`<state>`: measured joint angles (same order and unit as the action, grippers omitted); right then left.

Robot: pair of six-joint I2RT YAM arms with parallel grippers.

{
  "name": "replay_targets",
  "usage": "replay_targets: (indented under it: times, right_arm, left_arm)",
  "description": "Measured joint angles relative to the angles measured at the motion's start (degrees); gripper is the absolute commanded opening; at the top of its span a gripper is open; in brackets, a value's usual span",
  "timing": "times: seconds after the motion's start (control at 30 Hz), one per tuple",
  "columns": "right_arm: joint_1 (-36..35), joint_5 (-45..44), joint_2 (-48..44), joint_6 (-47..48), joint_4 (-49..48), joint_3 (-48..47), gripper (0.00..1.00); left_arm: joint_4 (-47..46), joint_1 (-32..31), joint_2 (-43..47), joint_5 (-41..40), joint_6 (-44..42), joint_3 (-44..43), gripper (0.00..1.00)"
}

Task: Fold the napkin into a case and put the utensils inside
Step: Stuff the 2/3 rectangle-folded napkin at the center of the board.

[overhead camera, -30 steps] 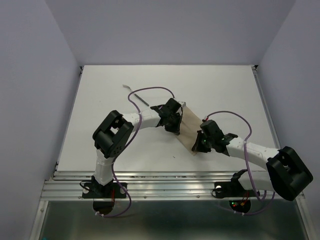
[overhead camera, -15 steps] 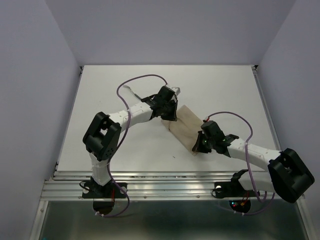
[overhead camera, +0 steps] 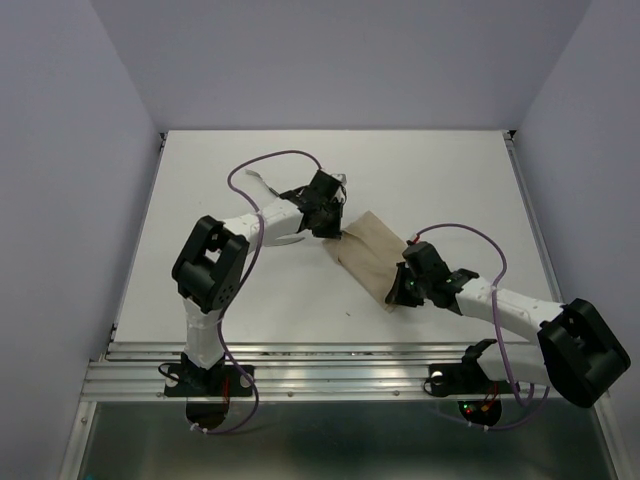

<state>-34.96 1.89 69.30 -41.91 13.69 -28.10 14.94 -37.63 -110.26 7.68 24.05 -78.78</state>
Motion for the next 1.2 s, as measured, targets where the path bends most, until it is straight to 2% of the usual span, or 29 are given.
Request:
replay_targets:
  times: [0.6, 0.87, 1.1, 1.2]
  right_arm:
    - [0.0, 0.3, -0.5, -0.3, -0.8, 0.9, 0.01]
    - [-0.3, 3.3, -3.0, -2.1, -3.0, 3.7, 0.01]
    - [-2.1, 4.7, -5.9, -3.4, -0.3, 4.7, 0.01]
    - [-2.6, 4.9, -6.2, -3.6, 0.8, 4.4, 0.04]
  left_arm:
    - [-1.6, 1.0, -9.6, 1.7, 0.5, -6.8, 0.0]
    - [-4.5, 1.0, -8.7, 2.7, 0.5, -4.3, 0.0]
    - [-4.0, 1.0, -5.0, 2.6, 0.4, 0.0, 0.0]
    - [-3.9, 1.0, -5.0, 2.8, 0.0, -0.1, 0.0]
